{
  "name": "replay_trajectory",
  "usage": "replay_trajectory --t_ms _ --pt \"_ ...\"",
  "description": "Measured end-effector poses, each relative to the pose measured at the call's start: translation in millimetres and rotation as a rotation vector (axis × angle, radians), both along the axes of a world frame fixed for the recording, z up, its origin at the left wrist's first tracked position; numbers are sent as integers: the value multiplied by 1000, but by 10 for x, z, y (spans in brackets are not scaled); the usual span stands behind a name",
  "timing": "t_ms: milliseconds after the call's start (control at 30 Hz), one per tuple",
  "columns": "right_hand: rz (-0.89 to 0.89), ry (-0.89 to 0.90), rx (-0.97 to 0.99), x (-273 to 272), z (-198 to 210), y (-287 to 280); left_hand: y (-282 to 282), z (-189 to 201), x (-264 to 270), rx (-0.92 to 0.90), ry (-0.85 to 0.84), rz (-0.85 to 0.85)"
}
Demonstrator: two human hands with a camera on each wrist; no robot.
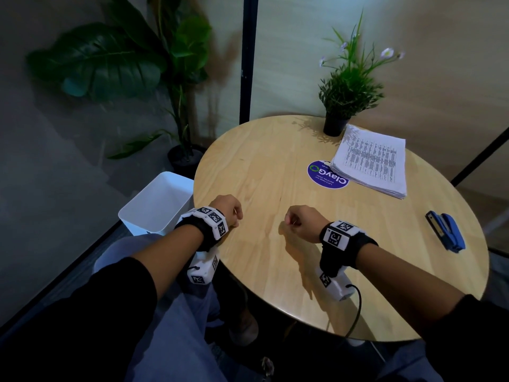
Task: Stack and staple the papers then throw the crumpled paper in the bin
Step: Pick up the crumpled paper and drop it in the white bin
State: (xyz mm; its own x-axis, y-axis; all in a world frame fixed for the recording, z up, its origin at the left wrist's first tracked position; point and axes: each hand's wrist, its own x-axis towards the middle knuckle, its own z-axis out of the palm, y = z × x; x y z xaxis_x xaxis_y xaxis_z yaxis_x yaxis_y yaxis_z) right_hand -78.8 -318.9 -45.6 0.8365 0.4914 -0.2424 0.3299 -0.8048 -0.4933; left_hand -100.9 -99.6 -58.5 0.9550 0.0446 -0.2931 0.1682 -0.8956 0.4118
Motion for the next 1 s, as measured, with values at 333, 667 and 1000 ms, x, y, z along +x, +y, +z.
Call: replay_trajectory --t_ms 333,667,1000 --pt "-50 -21 7 54 -50 128 8 35 18 81 -1 -135" --pt "-11 -14 -82 12 -37 195 -150 12 102 253 216 -199" --pt "114 -63 -328 -126 -94 341 -79 -58 54 263 156 -237"
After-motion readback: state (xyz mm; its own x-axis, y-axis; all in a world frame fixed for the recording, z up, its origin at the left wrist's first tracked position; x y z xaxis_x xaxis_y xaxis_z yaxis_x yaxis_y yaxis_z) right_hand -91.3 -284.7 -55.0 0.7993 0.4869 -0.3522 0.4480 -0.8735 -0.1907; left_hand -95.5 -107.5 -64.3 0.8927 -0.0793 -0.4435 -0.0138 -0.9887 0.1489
